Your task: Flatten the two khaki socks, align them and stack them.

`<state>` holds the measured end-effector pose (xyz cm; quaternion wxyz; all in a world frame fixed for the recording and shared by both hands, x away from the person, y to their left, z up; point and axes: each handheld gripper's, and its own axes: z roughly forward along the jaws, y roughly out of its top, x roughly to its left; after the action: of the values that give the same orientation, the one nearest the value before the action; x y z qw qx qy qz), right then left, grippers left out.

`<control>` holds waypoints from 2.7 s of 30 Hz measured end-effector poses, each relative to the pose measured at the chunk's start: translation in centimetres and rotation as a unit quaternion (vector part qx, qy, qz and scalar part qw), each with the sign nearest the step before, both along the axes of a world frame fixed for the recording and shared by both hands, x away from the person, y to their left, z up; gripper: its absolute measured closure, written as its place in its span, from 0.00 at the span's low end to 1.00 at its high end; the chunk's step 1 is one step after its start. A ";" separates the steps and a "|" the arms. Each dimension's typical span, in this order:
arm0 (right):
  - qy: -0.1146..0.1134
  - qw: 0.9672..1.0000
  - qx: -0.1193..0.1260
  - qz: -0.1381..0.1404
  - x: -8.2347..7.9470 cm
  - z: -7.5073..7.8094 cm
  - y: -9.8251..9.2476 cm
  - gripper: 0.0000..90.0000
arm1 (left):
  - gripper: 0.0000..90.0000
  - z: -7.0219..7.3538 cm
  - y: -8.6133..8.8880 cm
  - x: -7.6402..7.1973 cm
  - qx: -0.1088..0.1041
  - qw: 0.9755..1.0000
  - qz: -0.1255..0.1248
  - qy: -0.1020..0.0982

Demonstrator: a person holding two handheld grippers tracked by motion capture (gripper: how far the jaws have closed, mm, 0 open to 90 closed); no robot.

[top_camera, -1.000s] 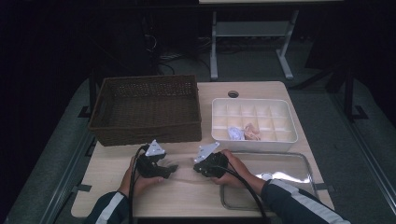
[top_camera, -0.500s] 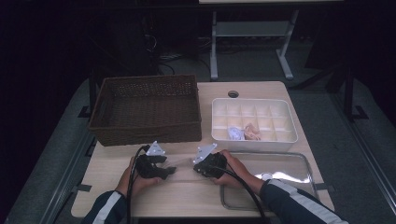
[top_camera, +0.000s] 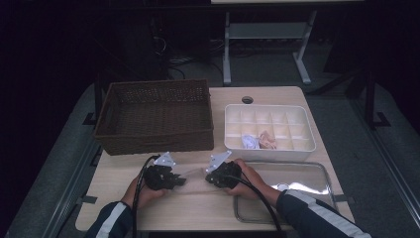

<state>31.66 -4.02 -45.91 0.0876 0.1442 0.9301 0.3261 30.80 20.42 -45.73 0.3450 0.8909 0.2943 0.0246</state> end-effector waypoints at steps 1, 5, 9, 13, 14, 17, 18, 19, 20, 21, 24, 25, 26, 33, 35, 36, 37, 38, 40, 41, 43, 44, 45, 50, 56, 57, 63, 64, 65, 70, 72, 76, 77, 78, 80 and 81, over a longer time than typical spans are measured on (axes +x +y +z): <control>-0.001 1.000 0.001 0.001 0.1 0.0 -0.2 0.95 | 0.91 0.0 -0.1 0.0 -0.005 1.000 -0.001 0.005; 0.008 1.000 0.005 -0.004 0.2 0.0 -0.4 0.96 | 0.91 0.2 -0.2 -0.1 -0.004 1.000 -0.014 0.007; 0.001 1.000 -0.003 -0.001 0.2 0.0 -0.6 0.96 | 0.91 0.4 -0.4 -0.4 -0.024 0.999 -0.019 0.010; 0.004 1.000 -0.004 -0.001 0.3 0.0 -0.6 0.96 | 0.91 1.1 -0.3 -0.8 -0.057 0.998 -0.031 0.013; 0.004 1.000 -0.005 -0.003 0.2 0.1 -0.5 0.96 | 0.92 1.3 -0.2 -0.9 -0.080 0.996 -0.033 0.016; -0.002 1.000 -0.009 0.003 0.4 0.1 -0.3 0.96 | 0.91 1.7 -0.2 -0.9 -0.123 0.991 -0.038 0.020; 0.001 1.000 -0.008 0.002 0.4 0.1 -0.3 0.95 | 0.91 1.8 -0.3 -0.9 -0.137 0.990 -0.040 0.020; 0.001 1.000 -0.008 0.002 0.4 0.1 -0.3 0.95 | 0.91 1.8 -0.3 -0.9 -0.137 0.990 -0.040 0.020; 0.002 1.000 -0.007 0.001 0.4 0.1 -0.2 0.95 | 0.91 1.9 -0.4 -0.9 -0.146 0.988 -0.037 0.021; -0.002 1.000 -0.007 0.005 0.5 0.1 -0.2 0.95 | 0.91 1.9 -0.4 -0.8 -0.150 0.988 -0.035 0.018; -0.006 1.000 -0.010 0.007 0.5 0.1 -0.1 0.95 | 0.91 2.1 -0.3 -0.7 -0.166 0.986 -0.027 0.012; -0.006 1.000 -0.010 0.008 0.5 0.1 -0.1 0.95 | 0.91 2.2 -0.2 -0.7 -0.166 0.986 -0.024 0.010; -0.006 1.000 -0.011 0.007 0.5 0.1 0.0 0.95 | 0.91 2.3 -0.2 -0.6 -0.167 0.986 -0.021 0.006; -0.009 1.000 -0.009 -0.002 0.3 0.1 0.1 0.95 | 0.92 2.7 -0.6 -0.2 -0.183 0.983 0.002 -0.009; -0.007 1.000 -0.007 -0.006 0.3 0.1 0.1 0.94 | 0.92 3.0 -0.9 -0.1 -0.188 0.982 0.005 -0.017; -0.007 1.000 -0.006 -0.007 0.3 0.1 0.3 0.94 | 0.92 3.1 -1.0 0.0 -0.190 0.981 0.005 -0.021; -0.008 1.000 -0.006 -0.007 0.4 0.0 0.4 0.94 | 0.92 3.3 -1.3 0.3 -0.197 0.980 0.013 -0.030; -0.011 1.000 -0.005 -0.006 0.5 0.0 0.6 0.94 | 0.92 3.4 -1.3 0.4 -0.203 0.979 0.017 -0.030; -0.017 1.000 -0.005 -0.004 0.5 0.0 1.0 0.94 | 0.92 3.5 -1.5 0.6 -0.207 0.977 0.025 -0.039; -0.015 1.000 -0.003 -0.003 0.5 0.0 1.1 0.94 | 0.92 3.6 -1.5 0.6 -0.211 0.976 0.028 -0.041; -0.013 1.000 -0.001 -0.004 0.7 -0.1 1.2 0.93 | 0.92 3.6 -1.7 0.7 -0.212 0.976 0.029 -0.045; -0.013 1.000 -0.001 -0.004 0.7 -0.1 1.2 0.93 | 0.92 3.6 -1.7 0.7 -0.212 0.976 0.029 -0.045; -0.008 1.000 0.005 -0.007 0.7 -0.1 1.1 0.91 | 0.92 3.6 -1.8 0.6 -0.212 0.976 0.030 -0.046; -0.012 1.000 0.011 -0.008 0.6 0.2 1.1 0.81 | 0.92 3.8 -1.6 0.4 -0.194 0.979 0.038 -0.055; -0.029 0.999 0.016 0.001 0.5 1.2 1.1 0.94 | 0.93 3.6 -1.4 0.3 -0.188 0.980 0.046 -0.052; -0.032 0.999 0.005 -0.001 0.7 0.6 1.4 0.94 | 0.93 3.6 -1.4 0.3 -0.191 0.979 0.047 -0.052; -0.018 1.000 0.017 -0.007 1.4 0.0 2.0 0.88 | 0.93 3.7 -1.8 0.1 -0.191 0.979 0.048 -0.055; -0.018 1.000 0.017 -0.007 1.4 0.0 2.0 0.88 | 0.93 3.6 -1.9 0.1 -0.191 0.979 0.051 -0.056; -0.024 1.000 0.015 -0.003 1.5 0.0 2.1 0.87 | 0.93 3.6 -1.8 0.2 -0.192 0.978 0.054 -0.057; -0.012 0.999 0.040 0.014 1.4 1.2 0.9 0.72 | 0.93 3.7 -1.6 0.2 -0.187 0.978 0.073 -0.062; -0.025 0.999 0.047 0.012 1.5 2.2 -0.5 0.72 | 0.93 3.7 -1.7 0.3 -0.184 0.977 0.083 -0.067; -0.015 0.999 0.029 -0.007 2.1 2.9 -3.0 0.77 | 0.93 3.7 -2.4 0.4 -0.172 0.979 0.090 -0.070; -0.003 1.000 0.024 -0.011 2.3 2.7 -3.4 0.77 | 0.93 3.6 -2.8 0.5 -0.169 0.979 0.093 -0.070; -0.006 1.000 0.012 -0.014 2.6 2.3 -3.7 0.78 | 0.93 3.6 -3.0 0.6 -0.161 0.980 0.094 -0.071; 0.005 1.000 0.004 -0.020 2.8 1.7 -3.8 0.78 | 0.93 3.5 -3.8 0.8 -0.159 0.980 0.097 -0.074; 0.005 1.000 0.000 -0.019 2.9 1.6 -3.8 0.78 | 0.93 3.4 -4.2 0.9 -0.155 0.980 0.099 -0.072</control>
<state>34.59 -7.78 -44.33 0.0892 0.1630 0.9277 0.3238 31.71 16.18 -42.34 0.4949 0.7889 0.3559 0.0773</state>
